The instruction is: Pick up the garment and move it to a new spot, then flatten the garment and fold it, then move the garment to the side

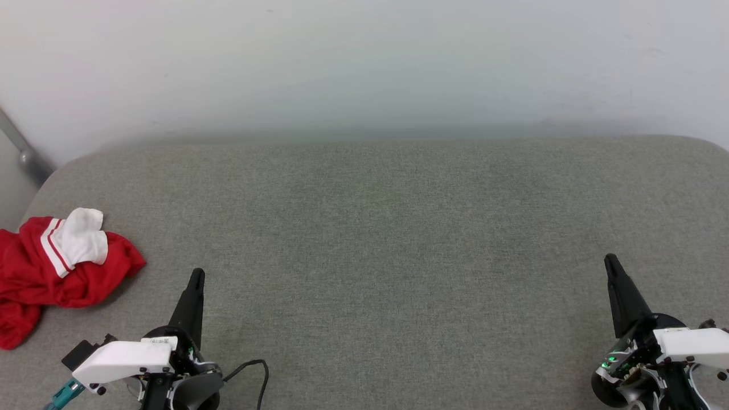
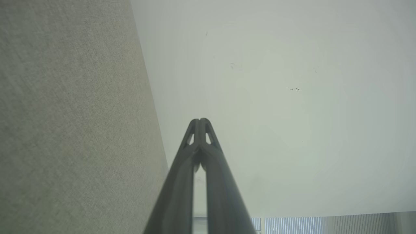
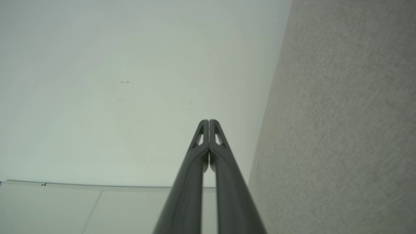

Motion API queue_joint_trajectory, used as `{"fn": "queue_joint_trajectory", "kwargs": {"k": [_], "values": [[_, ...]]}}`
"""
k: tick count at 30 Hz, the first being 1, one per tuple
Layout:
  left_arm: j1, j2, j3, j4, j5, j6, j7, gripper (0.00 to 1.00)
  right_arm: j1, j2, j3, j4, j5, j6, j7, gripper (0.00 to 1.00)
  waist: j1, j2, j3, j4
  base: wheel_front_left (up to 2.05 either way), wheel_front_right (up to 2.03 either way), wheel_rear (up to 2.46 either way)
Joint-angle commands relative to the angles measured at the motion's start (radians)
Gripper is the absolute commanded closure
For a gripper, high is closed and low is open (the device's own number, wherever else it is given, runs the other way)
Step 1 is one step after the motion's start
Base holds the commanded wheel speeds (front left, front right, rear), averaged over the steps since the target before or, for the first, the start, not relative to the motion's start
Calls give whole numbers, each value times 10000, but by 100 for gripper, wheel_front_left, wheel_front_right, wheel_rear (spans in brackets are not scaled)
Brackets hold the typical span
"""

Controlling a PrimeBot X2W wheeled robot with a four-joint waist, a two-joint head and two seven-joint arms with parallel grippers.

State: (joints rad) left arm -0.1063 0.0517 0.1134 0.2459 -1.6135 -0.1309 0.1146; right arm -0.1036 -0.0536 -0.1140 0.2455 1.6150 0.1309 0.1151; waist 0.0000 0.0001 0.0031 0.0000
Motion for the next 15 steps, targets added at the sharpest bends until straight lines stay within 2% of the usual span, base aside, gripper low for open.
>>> {"fn": "queue_joint_trajectory", "kwargs": {"k": [1,15], "values": [[-74,-22,42,3,29,-26,29,100,-124,52,-11,11,-56,-3,19,100,0,-1,0,0,0,0,0],[-74,-22,42,3,29,-26,30,100,-124,51,-10,11,-57,-3,18,100,0,-1,0,0,0,0,0]]}}
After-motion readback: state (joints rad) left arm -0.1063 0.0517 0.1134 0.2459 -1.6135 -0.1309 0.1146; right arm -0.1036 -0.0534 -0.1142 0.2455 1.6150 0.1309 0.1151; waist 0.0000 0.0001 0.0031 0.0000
